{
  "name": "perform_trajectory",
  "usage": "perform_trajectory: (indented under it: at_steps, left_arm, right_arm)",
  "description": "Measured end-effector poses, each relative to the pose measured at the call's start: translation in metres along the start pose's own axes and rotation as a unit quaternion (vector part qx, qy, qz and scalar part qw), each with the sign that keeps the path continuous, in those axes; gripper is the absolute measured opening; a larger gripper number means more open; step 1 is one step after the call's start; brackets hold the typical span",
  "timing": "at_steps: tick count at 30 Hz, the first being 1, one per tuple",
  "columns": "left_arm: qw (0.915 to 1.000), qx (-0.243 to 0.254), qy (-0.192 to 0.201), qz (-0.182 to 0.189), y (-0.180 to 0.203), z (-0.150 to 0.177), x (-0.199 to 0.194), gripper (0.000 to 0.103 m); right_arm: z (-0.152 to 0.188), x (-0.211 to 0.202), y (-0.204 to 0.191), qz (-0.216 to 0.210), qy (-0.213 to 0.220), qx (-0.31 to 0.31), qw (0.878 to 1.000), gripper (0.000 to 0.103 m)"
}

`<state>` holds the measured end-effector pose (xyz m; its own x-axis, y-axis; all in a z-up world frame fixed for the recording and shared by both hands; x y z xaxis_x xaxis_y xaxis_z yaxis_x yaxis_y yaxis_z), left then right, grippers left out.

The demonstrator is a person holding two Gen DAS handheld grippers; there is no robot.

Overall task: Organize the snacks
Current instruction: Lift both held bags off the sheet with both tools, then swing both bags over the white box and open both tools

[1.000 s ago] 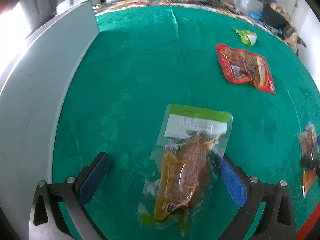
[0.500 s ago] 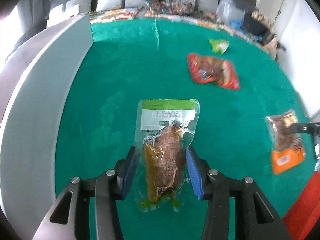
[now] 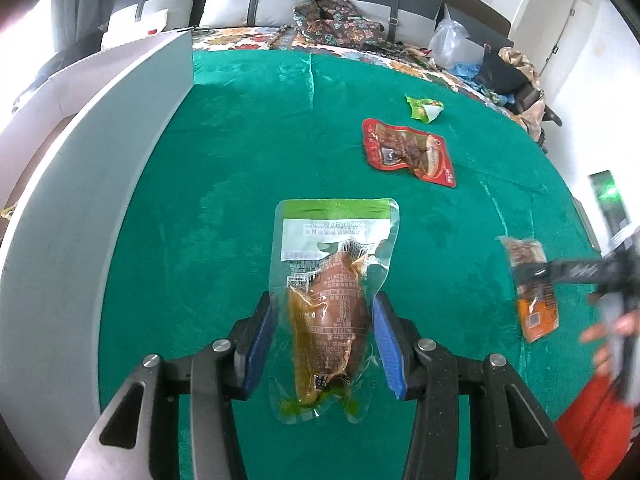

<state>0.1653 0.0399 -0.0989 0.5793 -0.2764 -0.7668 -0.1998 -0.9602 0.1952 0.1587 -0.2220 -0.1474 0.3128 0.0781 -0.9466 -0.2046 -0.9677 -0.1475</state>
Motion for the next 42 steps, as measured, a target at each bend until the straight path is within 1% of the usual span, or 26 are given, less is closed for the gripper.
perform_trajectory:
  at_steps: [1,2,3,5,7,8,9,13,15,16,18,20,22,23,24,25,28,29,31,32,33,36,37,38,39,42]
  left_arm:
    - [1.0000,0.000,0.001,0.000,0.001,0.000,-0.001,0.047]
    - [1.0000,-0.001,0.001,0.001,0.000,0.000,-0.003,0.047]
    - [1.0000,-0.004,0.002,0.001,-0.001,-0.001,-0.005,0.047]
    - [0.9999,-0.011,0.006,0.005,-0.004,-0.002,-0.011,0.047]
    - [0.9997,-0.018,0.011,0.010,-0.006,-0.004,-0.017,0.047]
    - [0.9995,-0.024,0.016,0.014,-0.007,-0.006,-0.022,0.047]
    - [0.9991,-0.030,0.020,0.020,-0.008,-0.009,-0.026,0.047]
    - [0.9976,-0.042,0.040,0.038,-0.005,-0.019,-0.046,0.047]
    - [0.9960,-0.054,0.049,0.052,-0.006,-0.026,-0.059,0.047]
    - [0.9946,-0.064,0.054,0.060,-0.009,-0.030,-0.068,0.047]
    - [0.9910,-0.089,0.068,0.074,-0.023,-0.042,-0.091,0.047]
    - [0.9878,-0.108,0.087,0.071,-0.046,-0.055,-0.114,0.047]
    - [0.9838,-0.131,0.111,0.051,-0.084,-0.069,-0.142,0.047]
    - [0.9821,-0.140,0.119,0.041,-0.101,-0.072,-0.152,0.047]
    - [0.9801,-0.150,0.129,0.020,-0.124,-0.076,-0.165,0.047]
    - [0.9786,-0.154,0.136,-0.007,-0.147,-0.077,-0.175,0.047]
    - [0.9744,-0.164,0.135,-0.073,-0.204,-0.069,-0.190,0.048]
    - [0.9727,-0.165,0.131,-0.099,-0.223,-0.062,-0.193,0.049]
    - [0.9670,-0.168,0.113,-0.154,-0.254,-0.046,-0.191,0.056]
    - [0.9628,-0.176,0.103,-0.178,-0.270,-0.037,-0.189,0.066]
    - [0.9586,-0.188,0.096,-0.191,-0.284,-0.027,-0.187,0.076]
    - [0.9486,-0.216,0.098,-0.209,-0.310,-0.003,-0.195,0.080]
    - [0.9453,-0.224,0.101,-0.215,-0.315,0.003,-0.198,0.081]
    - [0.9425,-0.230,0.106,-0.218,-0.319,0.008,-0.199,0.086]
    - [0.9399,-0.238,0.110,-0.218,-0.321,0.014,-0.199,0.088]
    - [0.9367,-0.254,0.120,-0.208,-0.321,0.018,-0.198,0.088]
  right_arm:
    - [0.002,0.007,-0.011,0.016,0.012,-0.016,1.000,0.095]
    - [0.002,0.012,-0.020,0.045,0.028,-0.044,0.998,0.096]
    - [0.002,0.013,-0.027,0.054,0.047,-0.063,0.995,0.097]
    - [0.001,0.014,-0.031,0.046,0.077,-0.064,0.994,0.098]
    - [0.001,0.014,-0.030,0.043,0.073,-0.089,0.992,0.093]
    - [0.002,0.012,-0.028,0.038,0.064,-0.098,0.992,0.085]
    - [0.002,0.009,-0.026,0.037,0.063,-0.105,0.992,0.065]
    - [0.005,-0.007,0.000,-0.001,0.047,-0.083,0.995,0.061]
    - [0.004,-0.017,0.012,-0.045,0.055,-0.044,0.996,0.060]
    - [0.001,-0.028,0.016,-0.078,0.063,-0.016,0.995,0.060]
    - [-0.006,-0.050,0.008,-0.127,0.081,0.001,0.989,0.061]
    - [-0.018,-0.080,-0.021,-0.164,0.102,-0.015,0.981,0.061]
    - [-0.030,-0.107,-0.064,-0.206,0.116,-0.038,0.971,0.061]
    - [-0.035,-0.126,-0.101,-0.239,0.123,-0.060,0.961,0.061]
    - [-0.038,-0.138,-0.131,-0.259,0.127,-0.078,0.954,0.061]
    - [-0.039,-0.154,-0.171,-0.286,0.130,-0.105,0.943,0.061]
    - [-0.028,-0.175,-0.269,-0.338,0.124,-0.169,0.917,0.062]
    - [-0.019,-0.184,-0.306,-0.358,0.116,-0.194,0.906,0.062]
    - [-0.001,-0.184,-0.357,-0.372,0.104,-0.226,0.894,0.069]
    - [0.006,-0.176,-0.383,-0.375,0.093,-0.238,0.891,0.079]
    - [0.017,-0.162,-0.412,-0.377,0.074,-0.248,0.889,0.086]
    - [0.041,-0.124,-0.452,-0.360,0.017,-0.263,0.895,0.087]
    - [0.043,-0.117,-0.455,-0.354,0.014,-0.262,0.898,0.087]
    - [0.043,-0.113,-0.454,-0.355,0.022,-0.256,0.899,0.087]
    - [0.043,-0.116,-0.450,-0.366,0.031,-0.250,0.896,0.087]
    - [0.037,-0.121,-0.445,-0.388,0.041,-0.232,0.891,0.087]
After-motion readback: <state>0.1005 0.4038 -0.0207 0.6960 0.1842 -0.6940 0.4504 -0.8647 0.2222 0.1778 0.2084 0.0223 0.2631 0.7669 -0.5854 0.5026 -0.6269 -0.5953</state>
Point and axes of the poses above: each gripper's, at about its wrist camera, not at the fingertips, and x roughly the way its jaws point, y to its right, z to its underside, the point moved 8 cm from there along x, roughly the way its jaws point, and after that the axes turned 6 degrees about y, right-handed, at the moved point
